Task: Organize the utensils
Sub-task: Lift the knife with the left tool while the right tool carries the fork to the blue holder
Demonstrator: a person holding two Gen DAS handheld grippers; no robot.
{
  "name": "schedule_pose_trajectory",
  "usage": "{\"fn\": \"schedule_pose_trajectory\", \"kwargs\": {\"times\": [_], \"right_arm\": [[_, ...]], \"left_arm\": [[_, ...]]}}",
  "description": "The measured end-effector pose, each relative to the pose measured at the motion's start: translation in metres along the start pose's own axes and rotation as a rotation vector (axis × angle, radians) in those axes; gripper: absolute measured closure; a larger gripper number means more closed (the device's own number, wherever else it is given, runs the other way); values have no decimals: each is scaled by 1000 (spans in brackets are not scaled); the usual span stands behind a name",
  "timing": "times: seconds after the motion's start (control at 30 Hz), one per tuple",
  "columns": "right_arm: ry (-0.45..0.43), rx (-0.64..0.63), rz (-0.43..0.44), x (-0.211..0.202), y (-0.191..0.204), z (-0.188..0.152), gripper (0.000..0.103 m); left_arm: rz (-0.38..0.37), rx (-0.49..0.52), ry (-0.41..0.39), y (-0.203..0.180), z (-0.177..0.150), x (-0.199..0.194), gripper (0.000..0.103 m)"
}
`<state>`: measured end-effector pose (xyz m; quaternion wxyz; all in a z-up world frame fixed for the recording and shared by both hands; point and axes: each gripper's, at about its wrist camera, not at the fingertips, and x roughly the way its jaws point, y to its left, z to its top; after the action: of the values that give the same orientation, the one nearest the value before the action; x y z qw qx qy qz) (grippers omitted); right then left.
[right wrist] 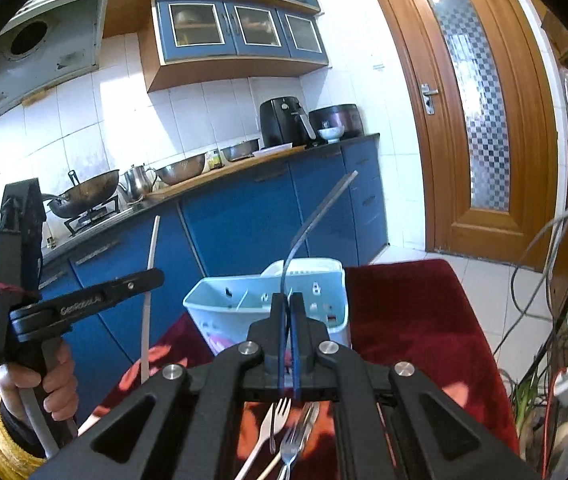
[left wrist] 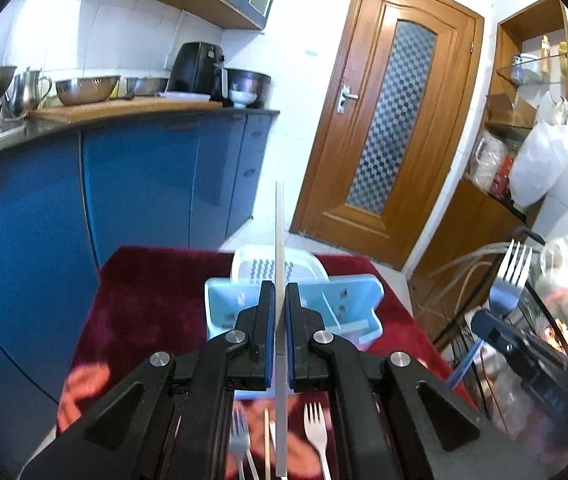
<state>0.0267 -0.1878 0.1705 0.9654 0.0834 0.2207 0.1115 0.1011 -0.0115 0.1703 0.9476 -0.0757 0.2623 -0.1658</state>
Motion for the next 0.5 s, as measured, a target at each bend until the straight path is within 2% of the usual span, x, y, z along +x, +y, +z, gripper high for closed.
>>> {"fn": "schedule_pose_trajectory", "kwargs": {"times": [0.3,0.5], "right_arm": [[-23,-20,-13,29,0,36,100],[-71,-49,-58,50,-3,53,100]], "left_arm": [[60,-23,-102,12,48,30,100],[93,-63,-163,26,65,55,100]]}}
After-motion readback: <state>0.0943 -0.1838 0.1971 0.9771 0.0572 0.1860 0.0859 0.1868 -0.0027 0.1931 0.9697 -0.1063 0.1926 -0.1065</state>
